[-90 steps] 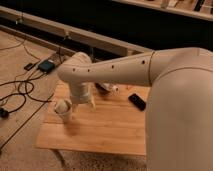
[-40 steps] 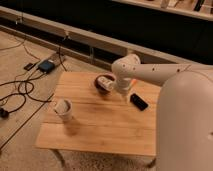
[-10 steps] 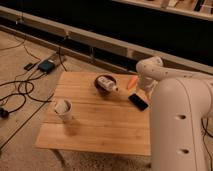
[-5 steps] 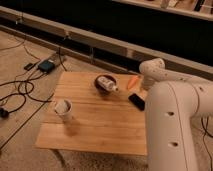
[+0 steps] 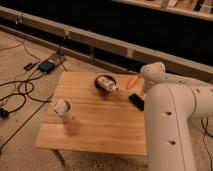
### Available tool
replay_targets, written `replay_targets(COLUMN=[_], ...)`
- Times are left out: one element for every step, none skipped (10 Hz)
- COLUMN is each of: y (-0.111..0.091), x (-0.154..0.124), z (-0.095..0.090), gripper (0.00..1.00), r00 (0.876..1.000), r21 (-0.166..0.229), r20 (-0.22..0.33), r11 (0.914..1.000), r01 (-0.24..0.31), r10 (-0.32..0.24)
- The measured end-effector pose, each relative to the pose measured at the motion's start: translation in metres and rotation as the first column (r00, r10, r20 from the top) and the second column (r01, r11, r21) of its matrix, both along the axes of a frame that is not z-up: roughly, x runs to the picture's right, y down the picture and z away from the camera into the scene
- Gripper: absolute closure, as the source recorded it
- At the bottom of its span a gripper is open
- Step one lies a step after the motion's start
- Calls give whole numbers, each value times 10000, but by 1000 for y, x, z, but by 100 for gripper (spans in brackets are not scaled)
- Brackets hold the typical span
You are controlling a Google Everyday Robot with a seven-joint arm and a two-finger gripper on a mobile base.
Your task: Push the eraser across the table
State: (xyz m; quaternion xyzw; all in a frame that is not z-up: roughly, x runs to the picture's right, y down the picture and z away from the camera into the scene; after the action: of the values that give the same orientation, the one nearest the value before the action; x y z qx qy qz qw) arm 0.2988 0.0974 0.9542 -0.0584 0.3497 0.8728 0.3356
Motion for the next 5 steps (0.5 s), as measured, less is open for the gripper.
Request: replay_targets(y=[4,13,20,25,27], x=[-4,-9,-17,-26,-31], z=[-2,-6,-11,-16,-19], gripper=[35,35,35,35,35], r00=[10000,9998,9993,9982,9974], r21=[-44,-153,-238,-265,-269], r20=[77,195,373,579,694], r11=[10000,9999,9997,9995,9994], r01=[5,46,104,170,232], r10=[-4,-43,-95,-154,-213])
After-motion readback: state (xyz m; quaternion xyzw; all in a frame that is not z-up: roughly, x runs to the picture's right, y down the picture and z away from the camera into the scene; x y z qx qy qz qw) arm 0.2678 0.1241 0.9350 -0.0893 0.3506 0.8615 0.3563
